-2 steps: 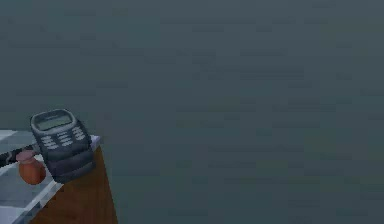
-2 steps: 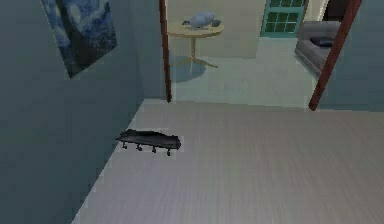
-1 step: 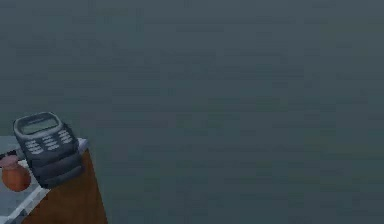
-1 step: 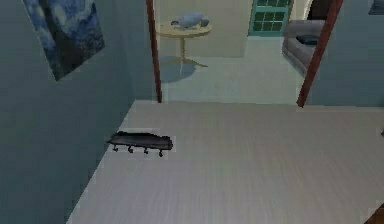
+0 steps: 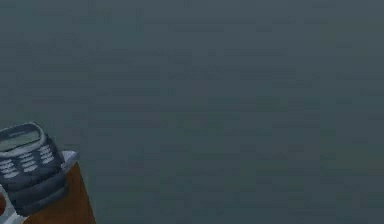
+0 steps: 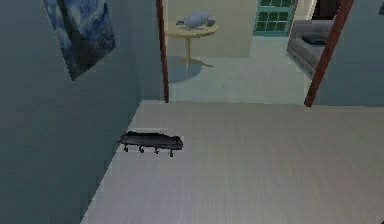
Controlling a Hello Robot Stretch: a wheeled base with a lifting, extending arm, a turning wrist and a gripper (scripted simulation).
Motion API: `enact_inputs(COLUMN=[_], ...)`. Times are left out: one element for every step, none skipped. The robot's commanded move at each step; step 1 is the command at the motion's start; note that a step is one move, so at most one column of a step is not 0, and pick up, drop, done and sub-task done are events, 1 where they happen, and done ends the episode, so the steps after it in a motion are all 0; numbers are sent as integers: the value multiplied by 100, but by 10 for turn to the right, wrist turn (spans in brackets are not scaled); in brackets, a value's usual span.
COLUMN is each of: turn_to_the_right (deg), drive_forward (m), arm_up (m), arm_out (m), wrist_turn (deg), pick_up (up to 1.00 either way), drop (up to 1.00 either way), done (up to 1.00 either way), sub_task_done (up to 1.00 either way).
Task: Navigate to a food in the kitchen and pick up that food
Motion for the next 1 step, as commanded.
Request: enact_inputs(turn_to_the_right=[-450], drive_forward=[0], arm_up=[0], arm_out=[0], wrist_turn=[0], pick_up=[0], drop=[0], done=[0], sub_task_done=[0])
